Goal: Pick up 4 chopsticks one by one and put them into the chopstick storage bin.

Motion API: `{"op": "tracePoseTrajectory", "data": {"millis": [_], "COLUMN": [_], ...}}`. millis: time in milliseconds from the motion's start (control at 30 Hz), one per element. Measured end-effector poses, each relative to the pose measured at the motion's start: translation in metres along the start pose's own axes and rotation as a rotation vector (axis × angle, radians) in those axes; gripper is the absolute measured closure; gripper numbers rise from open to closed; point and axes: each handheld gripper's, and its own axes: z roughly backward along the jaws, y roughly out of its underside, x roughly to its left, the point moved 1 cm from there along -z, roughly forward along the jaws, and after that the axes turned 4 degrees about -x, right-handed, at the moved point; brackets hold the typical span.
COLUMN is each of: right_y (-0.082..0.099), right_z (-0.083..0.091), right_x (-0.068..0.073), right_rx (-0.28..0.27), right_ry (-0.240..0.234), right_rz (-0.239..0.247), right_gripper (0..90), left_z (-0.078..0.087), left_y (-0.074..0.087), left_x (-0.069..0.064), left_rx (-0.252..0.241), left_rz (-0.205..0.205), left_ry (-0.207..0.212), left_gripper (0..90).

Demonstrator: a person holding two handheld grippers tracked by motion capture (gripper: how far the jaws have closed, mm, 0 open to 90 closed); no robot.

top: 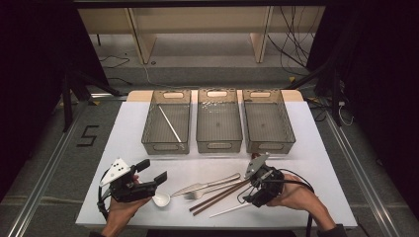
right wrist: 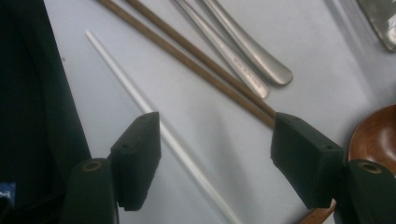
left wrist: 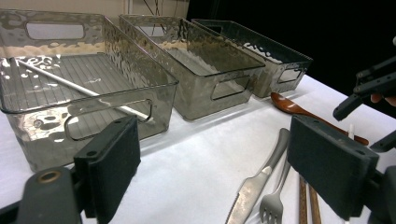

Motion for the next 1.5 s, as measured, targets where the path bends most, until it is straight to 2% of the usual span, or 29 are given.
{"op": "tracePoseTrajectory", "data": {"millis": [67,333,433,700,867,1000,1067,1333,1500], "right_y": [0.002,0.014,0.015,0.018,0.018,0.014,0.012,0.008,0.007], "right_z": [-0.002,-0.014,-0.017,-0.024,-0.027,-0.029,-0.03,-0.032,-0.032], "right_x": [0.002,0.006,0.007,0.007,0.005,0.005,0.004,0.007,0.009], "right_rx": [0.012,0.085,0.134,0.189,0.202,0.241,0.253,0.285,0.297], "right_ry": [-0.002,-0.022,-0.006,-0.001,-0.01,-0.004,-0.016,-0.06,-0.067], "right_rz": [0.004,0.077,0.09,0.134,0.145,0.164,0.193,0.213,0.253], "right_gripper": [34.9,39.3,41.1,47.4,54.5,58.5,61.2,72.8,77.2], "left_z": [0.0,-0.001,-0.001,-0.001,-0.001,-0.002,-0.001,-0.001,-0.001], "left_y": [0.0,0.0,0.0,0.0,0.0,0.0,0.0,0.0,0.0], "left_x": [0.0,0.0,0.0,-0.001,-0.001,-0.001,-0.001,-0.001,-0.001], "left_rx": [0.001,0.002,0.003,0.004,0.006,0.006,0.006,0.005,0.006], "left_rz": [0.001,0.002,0.001,0.0,-0.003,-0.005,-0.003,-0.002,-0.003], "left_ry": [-0.001,0.0,0.001,0.004,0.006,0.007,0.006,0.007,0.007], "left_gripper": [16.9,16.9,16.9,16.9,16.9,16.9,16.9,16.9,16.9]}}
